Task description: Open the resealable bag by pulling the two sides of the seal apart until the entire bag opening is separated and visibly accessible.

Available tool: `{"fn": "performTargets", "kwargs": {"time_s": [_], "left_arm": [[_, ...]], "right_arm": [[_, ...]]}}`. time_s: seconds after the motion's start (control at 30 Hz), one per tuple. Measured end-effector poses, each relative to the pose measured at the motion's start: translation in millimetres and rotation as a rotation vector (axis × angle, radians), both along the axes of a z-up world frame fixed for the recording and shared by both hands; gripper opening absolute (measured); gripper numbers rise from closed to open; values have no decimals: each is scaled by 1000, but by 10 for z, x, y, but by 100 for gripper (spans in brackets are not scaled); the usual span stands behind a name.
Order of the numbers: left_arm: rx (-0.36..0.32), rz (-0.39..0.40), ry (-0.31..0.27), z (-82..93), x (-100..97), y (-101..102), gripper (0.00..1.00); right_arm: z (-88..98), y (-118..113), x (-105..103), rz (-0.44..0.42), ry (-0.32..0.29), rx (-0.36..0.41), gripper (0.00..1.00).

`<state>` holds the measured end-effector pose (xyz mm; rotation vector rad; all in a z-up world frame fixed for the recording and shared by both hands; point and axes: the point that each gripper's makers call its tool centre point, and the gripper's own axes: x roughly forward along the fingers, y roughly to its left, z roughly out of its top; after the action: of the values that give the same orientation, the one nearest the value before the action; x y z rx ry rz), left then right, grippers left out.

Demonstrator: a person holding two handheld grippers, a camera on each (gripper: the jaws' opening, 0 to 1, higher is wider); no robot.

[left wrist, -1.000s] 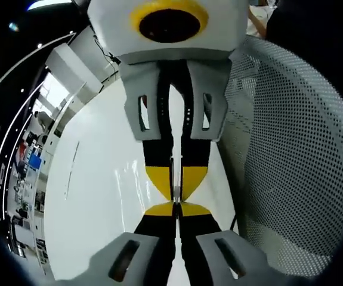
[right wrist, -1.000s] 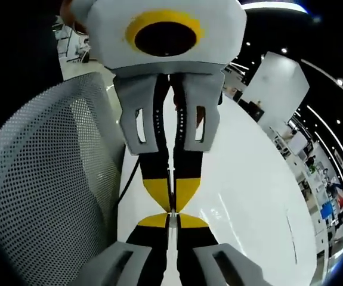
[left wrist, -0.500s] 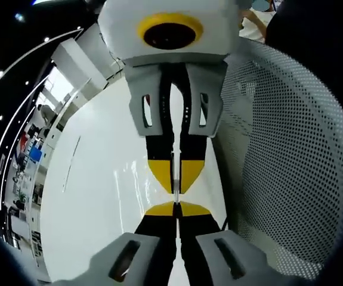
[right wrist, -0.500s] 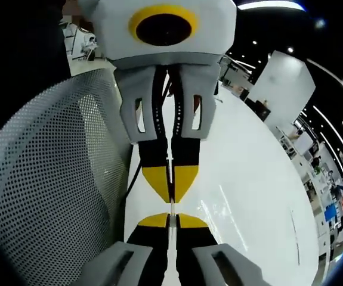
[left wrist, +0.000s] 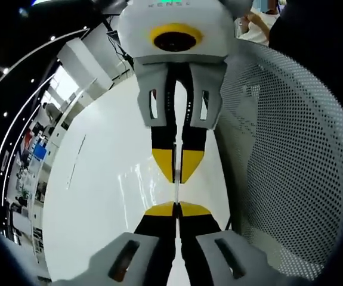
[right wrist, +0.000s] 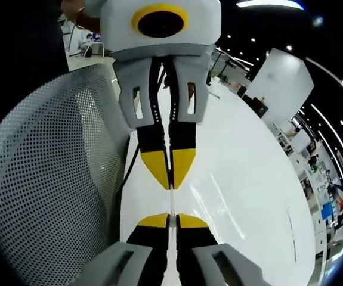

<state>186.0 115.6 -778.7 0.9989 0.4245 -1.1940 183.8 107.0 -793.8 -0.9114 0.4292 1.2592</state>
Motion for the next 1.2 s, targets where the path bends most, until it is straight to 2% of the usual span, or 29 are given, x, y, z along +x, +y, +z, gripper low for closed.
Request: {"fn": "performTargets", "kwargs": {"time_s": [0.07, 0.2, 0.7, 0.8, 0.97, 1.03, 1.2], "left_arm": [[32, -9, 8, -36, -29, -1, 0], [41, -14, -1, -37, -20, -15, 0], [21, -36, 16, -83, -29, -53, 0], [-3, -30, 24, -98, -28, -46, 0], [-15, -25, -28, -60, -19, -56, 0], [-20, -16, -27, -51, -7, -53, 0], [-34, -8, -7, -45, -11, -38, 0]], "right_arm": [[-1, 5, 14, -3, 2, 0, 0], [-7, 7, 9, 1, 6, -4, 0], [-4, 97, -36, -1, 10, 12, 0], [-12, 92, -35, -2, 11, 12, 0], [23, 83, -7, -16, 16, 24, 0], [30, 82, -5, -26, 29, 35, 0], [16, 61, -16, -19, 15, 23, 0]]}}
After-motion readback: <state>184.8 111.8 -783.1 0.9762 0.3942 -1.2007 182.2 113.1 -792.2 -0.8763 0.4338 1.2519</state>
